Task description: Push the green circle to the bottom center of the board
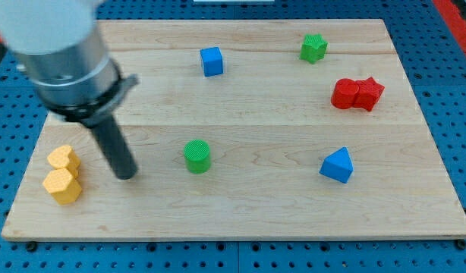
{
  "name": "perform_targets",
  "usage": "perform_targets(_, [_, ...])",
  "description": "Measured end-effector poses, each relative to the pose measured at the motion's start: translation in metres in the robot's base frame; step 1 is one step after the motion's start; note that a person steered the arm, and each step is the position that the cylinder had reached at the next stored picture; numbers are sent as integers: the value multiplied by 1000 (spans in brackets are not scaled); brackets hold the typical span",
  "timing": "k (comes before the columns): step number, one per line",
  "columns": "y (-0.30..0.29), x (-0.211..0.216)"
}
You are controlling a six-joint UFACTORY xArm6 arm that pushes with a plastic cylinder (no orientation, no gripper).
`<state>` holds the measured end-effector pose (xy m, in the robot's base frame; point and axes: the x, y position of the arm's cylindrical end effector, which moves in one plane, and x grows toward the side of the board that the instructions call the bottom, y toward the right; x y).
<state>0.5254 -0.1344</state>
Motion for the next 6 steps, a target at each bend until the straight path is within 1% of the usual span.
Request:
perform_targets(1, [37,-16])
perform_targets(2, [9,-54])
perform_targets(3, [65,-42])
perform_targets(4, [91,3])
perform_targets(5, [102,-56])
perform_targets(6, [178,-100])
